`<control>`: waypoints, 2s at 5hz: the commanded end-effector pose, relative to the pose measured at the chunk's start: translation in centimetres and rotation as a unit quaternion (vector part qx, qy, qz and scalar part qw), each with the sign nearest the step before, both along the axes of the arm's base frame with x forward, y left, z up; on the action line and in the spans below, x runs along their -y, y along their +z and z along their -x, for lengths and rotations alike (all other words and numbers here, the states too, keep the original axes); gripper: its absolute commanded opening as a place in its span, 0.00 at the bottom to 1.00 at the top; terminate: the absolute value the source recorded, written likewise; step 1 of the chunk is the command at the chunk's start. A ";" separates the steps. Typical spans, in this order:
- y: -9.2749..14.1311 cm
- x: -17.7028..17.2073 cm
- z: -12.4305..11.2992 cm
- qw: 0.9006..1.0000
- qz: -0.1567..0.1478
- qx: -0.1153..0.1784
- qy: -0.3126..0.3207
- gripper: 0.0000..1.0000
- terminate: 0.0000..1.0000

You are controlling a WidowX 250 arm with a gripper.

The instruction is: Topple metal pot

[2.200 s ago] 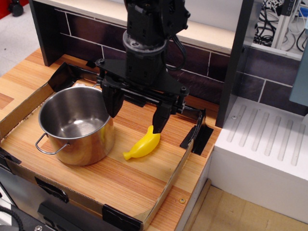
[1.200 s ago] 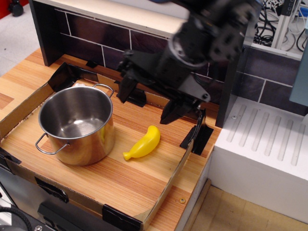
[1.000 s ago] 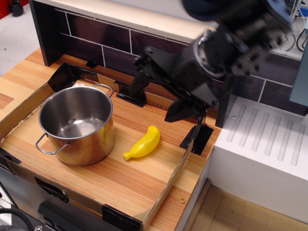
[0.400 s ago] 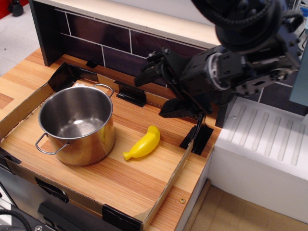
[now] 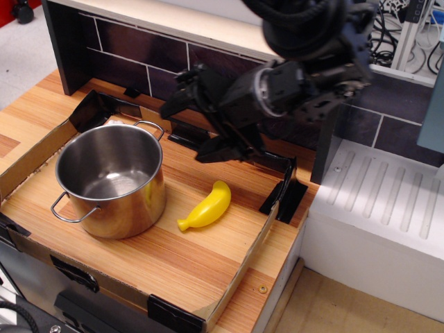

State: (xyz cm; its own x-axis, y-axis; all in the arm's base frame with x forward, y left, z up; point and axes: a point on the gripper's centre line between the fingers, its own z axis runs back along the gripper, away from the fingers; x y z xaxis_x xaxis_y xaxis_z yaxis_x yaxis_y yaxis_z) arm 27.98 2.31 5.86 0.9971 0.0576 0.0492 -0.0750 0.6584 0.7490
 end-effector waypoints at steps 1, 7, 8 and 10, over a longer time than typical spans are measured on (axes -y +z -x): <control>0.3 -2.5 0.4 1.000 0.001 -0.001 -0.010 1.00 0.00; -0.9 -5.3 -0.1 0.999 -0.039 -0.005 -0.012 1.00 0.00; -0.9 -5.2 0.2 0.999 -0.032 -0.003 -0.015 0.00 0.00; -0.4 -4.7 -0.1 1.000 0.001 0.013 0.012 0.00 0.00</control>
State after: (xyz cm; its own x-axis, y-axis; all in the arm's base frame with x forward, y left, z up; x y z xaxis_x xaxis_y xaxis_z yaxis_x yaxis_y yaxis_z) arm 27.24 6.86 3.98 0.9967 0.0811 0.0061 -0.0578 0.6545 0.7539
